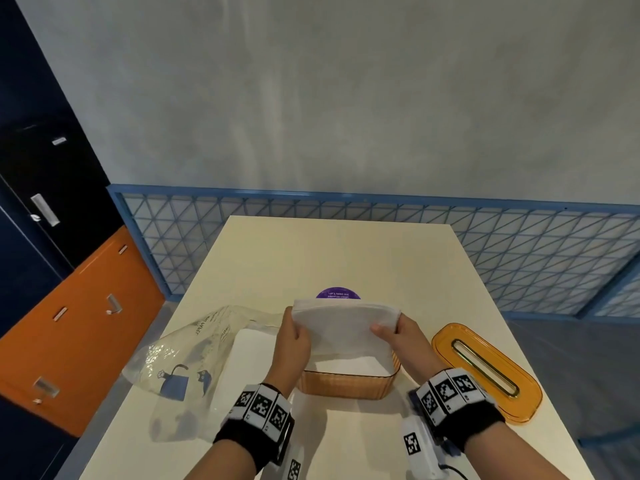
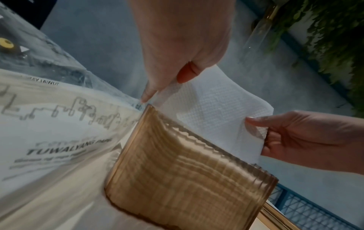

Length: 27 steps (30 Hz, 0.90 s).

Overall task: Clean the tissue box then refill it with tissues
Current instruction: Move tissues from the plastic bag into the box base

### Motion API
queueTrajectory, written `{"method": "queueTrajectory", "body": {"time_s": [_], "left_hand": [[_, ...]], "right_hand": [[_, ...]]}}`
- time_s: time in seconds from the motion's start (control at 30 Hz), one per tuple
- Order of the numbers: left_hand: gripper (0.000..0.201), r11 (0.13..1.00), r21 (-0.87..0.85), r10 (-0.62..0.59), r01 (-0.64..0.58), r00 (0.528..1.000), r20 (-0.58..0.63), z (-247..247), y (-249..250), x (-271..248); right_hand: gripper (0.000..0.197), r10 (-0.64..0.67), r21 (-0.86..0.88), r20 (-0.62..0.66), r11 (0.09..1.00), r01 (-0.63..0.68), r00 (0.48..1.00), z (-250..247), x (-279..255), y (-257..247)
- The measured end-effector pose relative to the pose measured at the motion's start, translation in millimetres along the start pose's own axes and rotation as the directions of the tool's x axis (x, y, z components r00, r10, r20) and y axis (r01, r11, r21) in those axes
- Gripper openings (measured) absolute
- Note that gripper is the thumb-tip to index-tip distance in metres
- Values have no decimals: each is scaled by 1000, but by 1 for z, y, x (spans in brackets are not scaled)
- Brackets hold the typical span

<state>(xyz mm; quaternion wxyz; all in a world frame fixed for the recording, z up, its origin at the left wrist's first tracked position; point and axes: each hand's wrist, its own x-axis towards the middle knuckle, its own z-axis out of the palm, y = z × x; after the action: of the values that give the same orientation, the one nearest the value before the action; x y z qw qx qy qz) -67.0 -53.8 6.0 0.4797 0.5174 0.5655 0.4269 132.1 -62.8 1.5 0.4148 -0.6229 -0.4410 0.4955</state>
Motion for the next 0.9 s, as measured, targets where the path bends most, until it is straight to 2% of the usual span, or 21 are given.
{"method": "queueTrajectory", "body": {"time_s": [0.17, 0.3, 0.37, 0.43, 0.5, 0.57, 0.63, 0.8, 0.83, 0.9], "left_hand": [[33, 995, 70, -79, 73, 993, 90, 2, -5, 1], [30, 954, 292, -95, 64, 991, 94, 5, -5, 13], [30, 888, 447, -151, 106, 986, 67, 5, -6, 23], [29, 785, 600, -208, 153, 978, 22, 6, -7, 29], [27, 701, 695, -223, 161, 975, -2, 7, -7, 29], [28, 654, 742, -214, 147, 977, -5, 8, -6, 28], [30, 616, 779, -194, 115, 981, 9, 9, -7, 29], [33, 589, 808, -75, -23, 994, 82, 11, -9, 28], [40, 562, 825, -35, -57, 995, 93, 11, -10, 26], [56, 413, 903, 69, -120, 993, 100, 8, -8, 21]], "right_hand": [[31, 31, -107, 11, 994, -29, 999, -2, -1, 1], [30, 27, -172, -40, 985, -33, 999, -5, 7, -7], [32, 51, -245, -49, 967, -62, 997, -5, 11, -9], [36, 89, -329, -46, 939, -100, 995, -1, 12, -10], [45, 126, -420, -48, 897, -135, 991, 4, 12, -10], [51, 156, -510, -54, 845, -161, 986, 9, 10, -10], [47, 146, -574, -53, 805, -150, 988, 13, 10, -8], [42, 103, -615, -80, 777, -131, 991, 16, 13, -3], [45, 88, -640, -69, 760, -111, 994, 16, 11, -4], [59, 37, -730, -19, 683, -39, 999, 16, 6, -6]]}}
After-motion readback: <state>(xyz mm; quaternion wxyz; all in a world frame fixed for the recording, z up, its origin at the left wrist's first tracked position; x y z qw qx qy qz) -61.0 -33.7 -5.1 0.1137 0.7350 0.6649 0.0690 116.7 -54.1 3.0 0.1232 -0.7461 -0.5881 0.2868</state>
